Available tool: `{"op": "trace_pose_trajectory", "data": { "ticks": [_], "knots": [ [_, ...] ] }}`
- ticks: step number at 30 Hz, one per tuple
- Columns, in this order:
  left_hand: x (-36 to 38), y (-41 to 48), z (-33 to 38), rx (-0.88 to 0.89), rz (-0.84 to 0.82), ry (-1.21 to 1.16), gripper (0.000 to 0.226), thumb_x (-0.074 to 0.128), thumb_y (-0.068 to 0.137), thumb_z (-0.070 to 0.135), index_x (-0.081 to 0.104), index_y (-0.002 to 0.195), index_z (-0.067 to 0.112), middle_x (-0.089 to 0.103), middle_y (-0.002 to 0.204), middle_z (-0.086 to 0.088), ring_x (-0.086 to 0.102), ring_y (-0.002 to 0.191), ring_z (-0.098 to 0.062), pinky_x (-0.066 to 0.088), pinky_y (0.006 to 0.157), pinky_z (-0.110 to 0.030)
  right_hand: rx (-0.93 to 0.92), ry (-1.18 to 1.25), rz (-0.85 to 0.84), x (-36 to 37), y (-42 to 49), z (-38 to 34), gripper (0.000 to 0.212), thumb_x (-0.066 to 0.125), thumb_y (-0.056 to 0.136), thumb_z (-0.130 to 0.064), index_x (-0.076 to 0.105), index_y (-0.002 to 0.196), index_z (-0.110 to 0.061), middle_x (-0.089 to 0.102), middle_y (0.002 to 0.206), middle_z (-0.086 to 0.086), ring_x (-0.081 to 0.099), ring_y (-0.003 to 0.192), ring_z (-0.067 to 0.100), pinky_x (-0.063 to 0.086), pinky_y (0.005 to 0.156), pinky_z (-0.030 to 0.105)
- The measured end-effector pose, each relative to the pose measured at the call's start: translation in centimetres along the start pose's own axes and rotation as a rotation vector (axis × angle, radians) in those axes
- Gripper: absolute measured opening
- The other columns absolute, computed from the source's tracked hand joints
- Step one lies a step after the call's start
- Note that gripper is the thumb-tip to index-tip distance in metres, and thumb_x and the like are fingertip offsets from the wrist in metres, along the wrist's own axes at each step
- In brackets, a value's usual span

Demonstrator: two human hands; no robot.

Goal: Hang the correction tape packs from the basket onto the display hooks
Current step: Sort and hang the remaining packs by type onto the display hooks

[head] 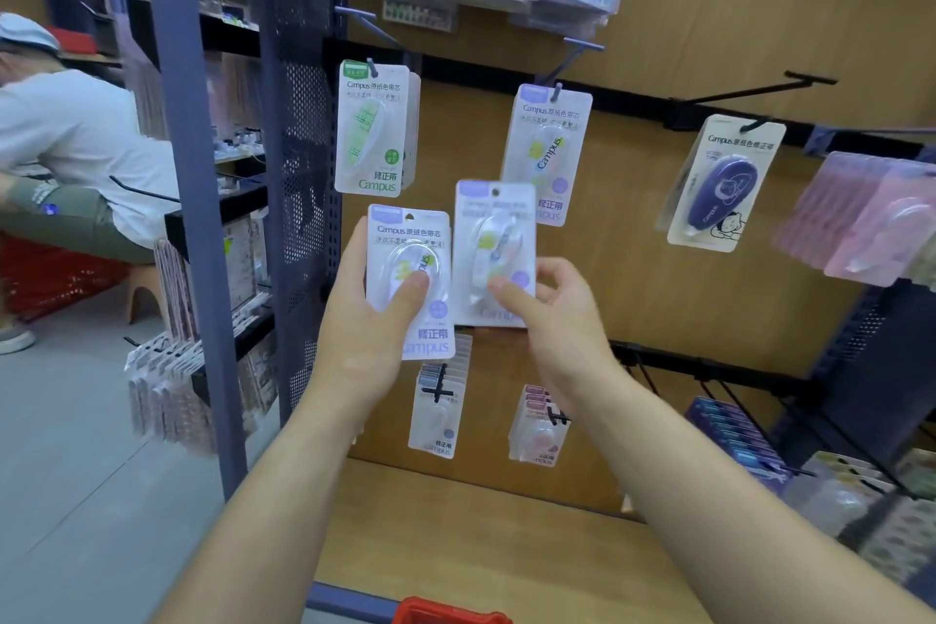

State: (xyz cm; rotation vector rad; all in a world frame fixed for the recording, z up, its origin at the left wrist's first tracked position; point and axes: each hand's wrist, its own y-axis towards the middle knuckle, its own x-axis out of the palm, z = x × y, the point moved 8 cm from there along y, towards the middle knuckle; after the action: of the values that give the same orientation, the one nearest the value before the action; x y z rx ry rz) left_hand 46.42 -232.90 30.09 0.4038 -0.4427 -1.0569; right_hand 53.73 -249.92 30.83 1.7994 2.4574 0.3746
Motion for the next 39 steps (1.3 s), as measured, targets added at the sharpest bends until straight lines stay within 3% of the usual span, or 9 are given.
{"op": "trace_pose_trajectory", "data": {
  "ticks": [5, 13, 23, 39],
  "knots": [
    [0.0, -0.1, 0.2, -0.008, -0.007, -0.026, 0.05, 0.063, 0.101, 0.013, 0.051, 0.146, 0.031, 0.072, 0.122, 0.01, 0.071, 0.108, -0.011, 0.06, 0.083, -0.028, -0.15, -0.047, 0.144, -2.2, 3.3, -4.5, 0.026, 0.068, 0.097, -0.01, 0.049, 0.113, -0.016, 0.076, 0.106, 0.002, 0.078, 0.089, 0.019, 0.064, 0.075, 0.036],
    [-0.9, 0.0, 0.1, -0.035, 0.053, -0.029, 0.052, 0.064, 0.1, 0.016, 0.05, 0.146, 0.035, 0.07, 0.124, 0.011, 0.071, 0.107, -0.007, 0.062, 0.077, -0.026, -0.187, -0.05, 0.194, -3.2, 6.4, -7.2, 0.029, 0.069, 0.098, -0.014, 0.049, 0.119, -0.014, 0.073, 0.112, 0.003, 0.078, 0.088, 0.016, 0.064, 0.072, 0.034],
    [-0.9, 0.1, -0.1, -0.041, 0.042, -0.02, 0.051, 0.064, 0.1, 0.016, 0.05, 0.146, 0.033, 0.07, 0.125, 0.01, 0.07, 0.109, -0.009, 0.063, 0.084, -0.031, -0.215, -0.027, 0.198, -2.9, 6.2, -7.4, 0.029, 0.067, 0.099, -0.018, 0.048, 0.121, -0.016, 0.072, 0.111, 0.003, 0.078, 0.088, 0.017, 0.064, 0.071, 0.034],
    [-0.8, 0.0, -0.6, -0.058, 0.04, -0.012, 0.05, 0.064, 0.1, 0.015, 0.052, 0.144, 0.035, 0.071, 0.121, 0.014, 0.07, 0.107, -0.007, 0.063, 0.081, -0.033, -0.226, -0.049, 0.211, -2.8, 6.0, -6.9, 0.036, 0.068, 0.098, -0.019, 0.048, 0.127, -0.013, 0.073, 0.112, 0.004, 0.077, 0.089, 0.017, 0.063, 0.069, 0.031]
  ]
}}
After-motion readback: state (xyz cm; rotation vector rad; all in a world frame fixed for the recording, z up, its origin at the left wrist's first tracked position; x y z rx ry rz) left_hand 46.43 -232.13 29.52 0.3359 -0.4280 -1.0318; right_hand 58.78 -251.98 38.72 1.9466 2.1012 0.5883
